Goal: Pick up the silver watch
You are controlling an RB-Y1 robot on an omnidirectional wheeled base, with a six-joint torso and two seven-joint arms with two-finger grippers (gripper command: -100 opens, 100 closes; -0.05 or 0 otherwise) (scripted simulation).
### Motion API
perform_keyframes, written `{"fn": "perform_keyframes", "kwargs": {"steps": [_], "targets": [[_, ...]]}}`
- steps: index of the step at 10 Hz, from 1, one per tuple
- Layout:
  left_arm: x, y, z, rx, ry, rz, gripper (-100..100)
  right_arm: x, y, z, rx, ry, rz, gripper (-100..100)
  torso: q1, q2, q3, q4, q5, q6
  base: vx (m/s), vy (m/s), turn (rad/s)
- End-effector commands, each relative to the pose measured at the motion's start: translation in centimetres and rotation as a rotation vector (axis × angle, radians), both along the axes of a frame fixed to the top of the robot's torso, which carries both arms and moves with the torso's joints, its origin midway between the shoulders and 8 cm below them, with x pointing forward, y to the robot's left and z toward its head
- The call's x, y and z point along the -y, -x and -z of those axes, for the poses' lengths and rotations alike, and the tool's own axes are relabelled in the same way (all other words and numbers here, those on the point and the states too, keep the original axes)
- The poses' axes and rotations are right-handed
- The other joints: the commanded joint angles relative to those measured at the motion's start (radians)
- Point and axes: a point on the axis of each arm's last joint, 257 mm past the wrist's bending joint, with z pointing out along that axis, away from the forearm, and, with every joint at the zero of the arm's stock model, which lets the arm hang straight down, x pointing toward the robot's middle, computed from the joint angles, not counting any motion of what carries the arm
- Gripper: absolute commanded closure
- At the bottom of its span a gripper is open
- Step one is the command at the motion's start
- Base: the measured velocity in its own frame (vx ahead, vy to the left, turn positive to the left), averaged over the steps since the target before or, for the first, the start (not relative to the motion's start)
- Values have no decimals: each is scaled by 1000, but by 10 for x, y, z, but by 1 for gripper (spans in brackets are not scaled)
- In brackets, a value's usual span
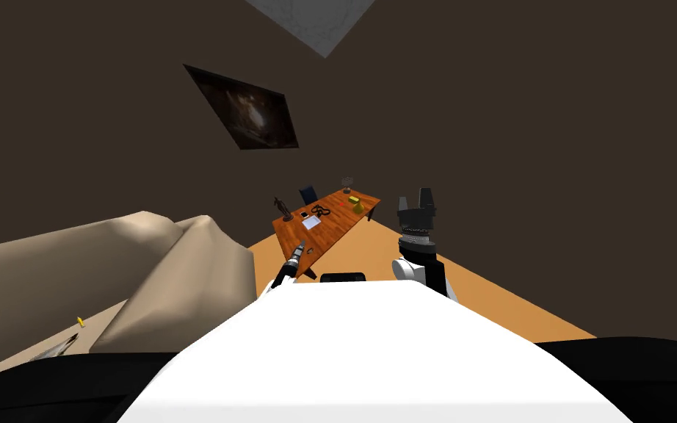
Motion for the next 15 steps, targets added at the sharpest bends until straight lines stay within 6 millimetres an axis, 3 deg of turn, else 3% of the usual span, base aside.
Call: {"fn": "perform_keyframes", "kwargs": {"steps": [1,3,5,8,11,15], "targets": [[-7,9,17,-45,-15,-2,-100,0,0,0,0,0,0,0,0,0,0,0,0,0,36,-9,-99],[-19,25,54,-154,-64,6,-100,0,0,0,0,0,0,0,0,1,1,0,0,0,45,-19,-252],[-28,39,79,-225,-89,6,-100,0,0,0,0,0,0,0,0,1,0,0,0,-1,44,-8,-122],[-38,54,103,-297,-113,6,-100,0,0,0,0,0,0,0,0,1,1,0,0,0,32,-8,-123],[-55,82,138,-417,-158,12,-100,0,0,0,0,0,0,0,0,1,0,0,0,0,44,-2,-182],[-89,134,186,-618,-237,27,-100,0,0,0,0,0,0,0,0,0,0,0,0,0,53,-3,-219]]}}
